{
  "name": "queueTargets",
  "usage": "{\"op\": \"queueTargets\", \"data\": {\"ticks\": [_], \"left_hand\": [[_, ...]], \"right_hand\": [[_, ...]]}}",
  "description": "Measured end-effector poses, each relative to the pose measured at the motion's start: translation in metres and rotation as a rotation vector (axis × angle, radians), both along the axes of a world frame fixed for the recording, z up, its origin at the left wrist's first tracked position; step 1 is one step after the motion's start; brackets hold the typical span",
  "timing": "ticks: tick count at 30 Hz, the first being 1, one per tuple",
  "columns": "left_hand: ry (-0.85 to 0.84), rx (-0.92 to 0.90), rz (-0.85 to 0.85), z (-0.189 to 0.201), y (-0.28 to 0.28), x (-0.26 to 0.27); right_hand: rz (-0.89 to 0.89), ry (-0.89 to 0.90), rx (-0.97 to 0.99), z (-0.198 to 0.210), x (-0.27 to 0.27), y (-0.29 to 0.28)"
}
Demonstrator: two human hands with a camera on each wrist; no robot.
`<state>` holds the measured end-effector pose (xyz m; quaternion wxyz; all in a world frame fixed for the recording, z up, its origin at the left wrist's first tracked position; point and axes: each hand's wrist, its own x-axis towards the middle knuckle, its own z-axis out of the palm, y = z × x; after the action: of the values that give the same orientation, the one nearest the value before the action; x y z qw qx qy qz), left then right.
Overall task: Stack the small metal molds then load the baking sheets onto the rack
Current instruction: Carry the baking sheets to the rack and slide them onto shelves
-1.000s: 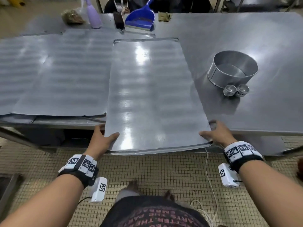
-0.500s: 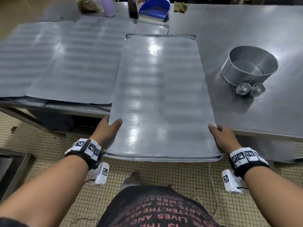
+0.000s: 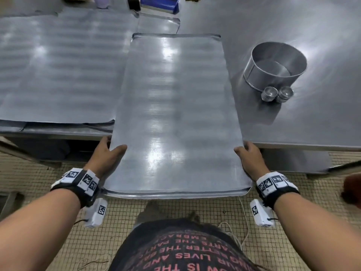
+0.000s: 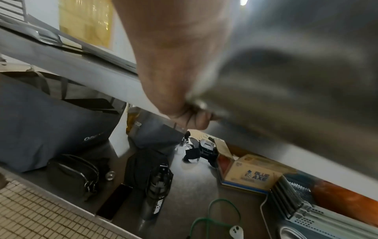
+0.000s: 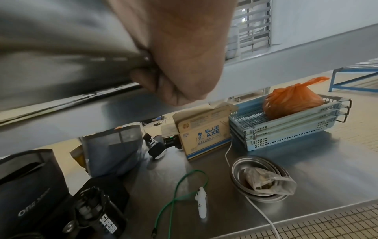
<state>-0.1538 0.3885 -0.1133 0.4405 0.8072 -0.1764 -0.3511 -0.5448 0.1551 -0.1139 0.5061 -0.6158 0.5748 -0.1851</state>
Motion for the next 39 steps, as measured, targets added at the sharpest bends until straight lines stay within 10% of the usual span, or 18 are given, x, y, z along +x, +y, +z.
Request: {"op": "queueTargets", "data": {"ticks": [28, 39], "left_hand": [[-0.260, -0.075, 0.085, 0.012, 0.024, -0.048], [-0.369, -0.246, 0.325, 0.077, 0.065, 0.019]], "right_hand": [[0.031, -0.036, -0.181, 0.022, -0.040, 0.002], [0.234, -0.073, -0.316, 0.116, 0.086, -0.028]]}}
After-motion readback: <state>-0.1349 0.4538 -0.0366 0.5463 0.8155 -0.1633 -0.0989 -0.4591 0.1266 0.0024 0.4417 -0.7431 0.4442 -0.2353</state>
